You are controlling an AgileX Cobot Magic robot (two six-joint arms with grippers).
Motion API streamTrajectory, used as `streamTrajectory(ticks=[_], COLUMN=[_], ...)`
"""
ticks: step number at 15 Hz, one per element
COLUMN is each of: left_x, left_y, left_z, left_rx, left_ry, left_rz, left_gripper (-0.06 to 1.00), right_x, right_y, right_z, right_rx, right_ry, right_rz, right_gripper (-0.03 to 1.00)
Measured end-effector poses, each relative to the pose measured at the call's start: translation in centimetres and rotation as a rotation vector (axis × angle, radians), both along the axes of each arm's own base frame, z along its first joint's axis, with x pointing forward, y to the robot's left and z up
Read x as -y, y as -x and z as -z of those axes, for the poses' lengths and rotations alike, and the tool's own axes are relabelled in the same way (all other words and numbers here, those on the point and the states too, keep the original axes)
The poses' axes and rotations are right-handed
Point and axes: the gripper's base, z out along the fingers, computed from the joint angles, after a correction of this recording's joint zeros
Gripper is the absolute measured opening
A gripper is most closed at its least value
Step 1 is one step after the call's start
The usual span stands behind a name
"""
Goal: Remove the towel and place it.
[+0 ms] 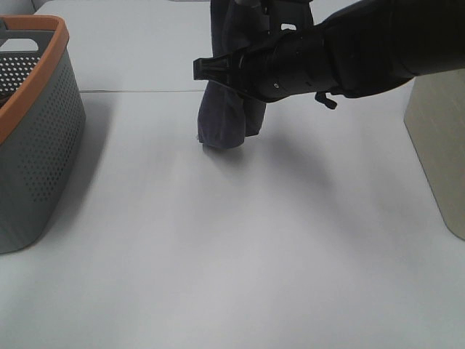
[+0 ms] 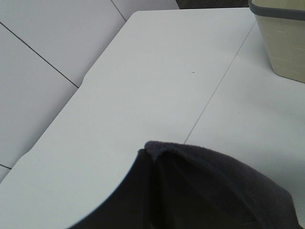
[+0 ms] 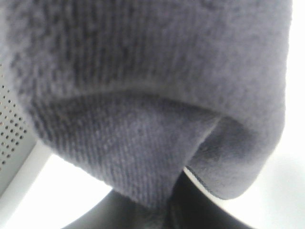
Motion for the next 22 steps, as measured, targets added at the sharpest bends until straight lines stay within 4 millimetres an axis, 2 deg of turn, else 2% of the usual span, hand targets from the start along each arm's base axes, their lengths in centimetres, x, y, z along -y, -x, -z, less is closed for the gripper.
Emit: streamTrajectory(ticks=[3,7,12,16,18,22], left_x=[0.0,-0.1,-0.1,-0.1,-0.1,-0.1], left_y=[0.0,-0.1,-0.1,0.0,0.0,0.0], left_z=[0.1,0.1,0.1,0.3,0.3,0.3], left_rx=[-0.003,-0.002,-0.002,-0.029,-0.031,-0.032], left_ry=[-0.001,-0.009,-0.01,-0.007,-0.004,-0.005], left_rz=[-0.003,-0.008,-0.008,-0.016,-0.018,-0.018], left_gripper=[0.0,0.0,0.0,0.0,0.0,0.0], right_x=[0.3,-0.4,-1.1,-0.6,-0.1,0.1], right_y=[1.3,3.0,4.3,4.6,4.9,5.2], right_z=[-0.6,-2.9,-2.5,-2.0,-2.5,-2.7], right_rx=[-0.004,-0.006,-0.086,-0.155,-0.17,-0.193], right_ry=[-0.009,-0.099,-0.089,-0.026,-0.009,0.008], right_rz=[-0.058,-0.22,-0.382,-0.358,-0.338,-0.337], right_gripper=[0.02,0.02,0.02,0.02,0.03,0.12])
